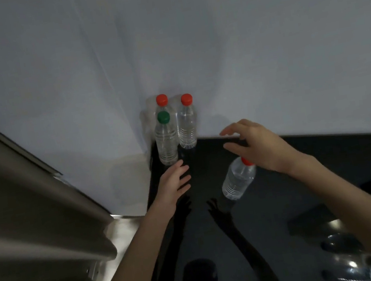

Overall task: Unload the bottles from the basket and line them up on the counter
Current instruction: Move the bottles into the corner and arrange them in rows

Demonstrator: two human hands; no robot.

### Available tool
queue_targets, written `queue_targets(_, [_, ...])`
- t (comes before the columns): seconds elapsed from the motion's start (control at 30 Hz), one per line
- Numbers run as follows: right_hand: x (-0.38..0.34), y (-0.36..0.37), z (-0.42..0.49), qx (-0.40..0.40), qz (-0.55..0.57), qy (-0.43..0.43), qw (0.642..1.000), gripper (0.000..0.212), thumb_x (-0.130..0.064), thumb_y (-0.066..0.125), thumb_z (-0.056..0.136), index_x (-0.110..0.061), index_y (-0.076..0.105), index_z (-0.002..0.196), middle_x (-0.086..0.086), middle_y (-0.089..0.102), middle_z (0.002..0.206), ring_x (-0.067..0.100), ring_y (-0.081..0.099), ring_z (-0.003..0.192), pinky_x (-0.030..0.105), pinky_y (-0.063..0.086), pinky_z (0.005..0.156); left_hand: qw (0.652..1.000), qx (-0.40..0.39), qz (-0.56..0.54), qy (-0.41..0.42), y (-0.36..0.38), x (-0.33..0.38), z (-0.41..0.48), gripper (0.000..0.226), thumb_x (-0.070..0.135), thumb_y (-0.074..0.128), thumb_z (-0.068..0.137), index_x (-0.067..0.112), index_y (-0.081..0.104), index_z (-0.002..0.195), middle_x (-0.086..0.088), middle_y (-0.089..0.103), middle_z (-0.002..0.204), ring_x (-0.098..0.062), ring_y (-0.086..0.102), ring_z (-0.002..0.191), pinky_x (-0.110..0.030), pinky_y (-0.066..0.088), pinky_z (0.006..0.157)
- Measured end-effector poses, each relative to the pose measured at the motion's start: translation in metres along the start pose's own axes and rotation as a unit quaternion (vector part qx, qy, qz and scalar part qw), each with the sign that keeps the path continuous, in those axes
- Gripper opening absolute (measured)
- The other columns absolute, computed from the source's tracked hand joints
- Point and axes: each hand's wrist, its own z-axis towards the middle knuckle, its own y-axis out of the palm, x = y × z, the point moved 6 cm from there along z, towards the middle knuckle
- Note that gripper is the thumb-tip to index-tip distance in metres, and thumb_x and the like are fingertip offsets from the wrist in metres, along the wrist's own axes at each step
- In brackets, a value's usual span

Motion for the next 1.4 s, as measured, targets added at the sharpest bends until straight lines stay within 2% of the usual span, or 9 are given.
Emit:
queue_targets(0.13, [0.025, 0.003, -0.038, -0.024, -0.060, 0.033, 0.997, 0.044, -0.047, 0.059, 0.088, -0.027, 0.052, 0.127, 0.000, 0.047, 0.117, 0.017, 0.049, 0.105, 0.038, 0.051, 0.081, 0.998, -0.011, 0.020, -0.053, 0.032, -0.032, -0.015, 0.047, 0.017, 0.050, 0.097, 0.021, 0.042, 0.144, -0.005, 0.053, 0.138, -0.026, 0.053, 0.123, -0.038, 0.046, 0.097])
queue_targets(0.2, [0.029, 0.006, -0.047, -0.022, -0.082, 0.029, 0.996, 0.046, -0.048, 0.059, 0.087, -0.029, 0.048, 0.128, 0.000, 0.045, 0.110, 0.018, 0.051, 0.100, 0.036, 0.050, 0.073, 0.995, -0.021, 0.013, -0.095, 0.048, -0.048, -0.020, 0.047, 0.016, 0.050, 0.097, 0.021, 0.042, 0.143, -0.007, 0.054, 0.136, -0.027, 0.053, 0.121, -0.038, 0.047, 0.094])
queue_targets(0.3, [0.030, 0.014, -0.051, -0.027, -0.090, 0.033, 0.995, 0.046, -0.046, 0.056, 0.090, -0.029, 0.041, 0.130, 0.001, 0.050, 0.108, 0.020, 0.057, 0.090, 0.032, 0.044, 0.066, 0.987, -0.050, -0.017, -0.151, 0.073, -0.066, -0.028, 0.045, 0.018, 0.048, 0.099, 0.020, 0.041, 0.143, -0.012, 0.053, 0.137, -0.031, 0.052, 0.124, -0.040, 0.045, 0.096])
queue_targets(0.47, [0.034, 0.027, -0.040, -0.059, -0.108, 0.044, 0.991, 0.039, -0.040, 0.049, 0.096, -0.020, 0.039, 0.127, 0.005, 0.060, 0.111, 0.026, 0.061, 0.089, 0.034, 0.042, 0.065, 0.971, -0.066, -0.127, -0.192, 0.095, -0.075, -0.029, 0.047, 0.025, 0.053, 0.097, 0.016, 0.040, 0.141, -0.022, 0.052, 0.136, -0.037, 0.049, 0.126, -0.044, 0.042, 0.101])
queue_targets(0.63, [0.038, 0.031, -0.027, -0.067, -0.035, 0.044, 0.996, 0.033, -0.037, 0.050, 0.096, -0.016, 0.041, 0.121, 0.008, 0.060, 0.111, 0.026, 0.060, 0.090, 0.041, 0.049, 0.073, 0.967, -0.058, -0.166, -0.186, 0.094, -0.068, -0.019, 0.051, 0.024, 0.054, 0.095, 0.017, 0.036, 0.143, -0.025, 0.051, 0.134, -0.035, 0.052, 0.123, -0.043, 0.043, 0.097])
queue_targets(0.83, [0.040, 0.028, 0.014, -0.034, 0.031, 0.042, 0.998, 0.032, -0.032, 0.051, 0.097, -0.014, 0.043, 0.122, 0.010, 0.060, 0.111, 0.018, 0.055, 0.089, 0.031, 0.045, 0.074, 0.967, -0.050, -0.197, -0.151, 0.089, -0.041, 0.010, 0.049, 0.020, 0.053, 0.095, 0.018, 0.039, 0.142, -0.019, 0.057, 0.124, -0.030, 0.053, 0.117, -0.043, 0.043, 0.097])
queue_targets(1.0, [0.046, 0.028, 0.061, -0.017, 0.063, 0.064, 0.996, 0.034, -0.028, 0.052, 0.097, -0.010, 0.042, 0.125, 0.013, 0.059, 0.116, 0.025, 0.057, 0.098, 0.039, 0.050, 0.084, 0.967, -0.068, -0.210, -0.126, 0.084, -0.015, 0.046, 0.042, 0.021, 0.048, 0.099, 0.016, 0.043, 0.140, -0.012, 0.061, 0.116, -0.027, 0.053, 0.120, -0.042, 0.043, 0.099])
queue_targets(1.17, [0.054, 0.036, 0.102, -0.001, 0.080, 0.071, 0.994, 0.032, -0.028, 0.054, 0.096, -0.011, 0.044, 0.120, 0.013, 0.060, 0.110, 0.025, 0.057, 0.092, 0.039, 0.050, 0.080, 0.967, -0.091, -0.213, -0.106, 0.081, 0.007, 0.076, 0.044, 0.022, 0.044, 0.100, 0.021, 0.041, 0.144, -0.011, 0.050, 0.142, -0.026, 0.045, 0.132, -0.041, 0.044, 0.097])
queue_targets(1.4, [0.064, 0.041, 0.141, 0.018, 0.078, 0.051, 0.995, 0.032, -0.024, 0.057, 0.094, -0.007, 0.047, 0.120, 0.015, 0.059, 0.108, 0.022, 0.052, 0.087, 0.031, 0.042, 0.074, 0.967, -0.087, -0.217, -0.102, 0.083, 0.020, 0.104, 0.051, 0.019, 0.041, 0.100, 0.023, 0.030, 0.150, -0.010, 0.037, 0.152, -0.026, 0.043, 0.134, -0.044, 0.042, 0.100])
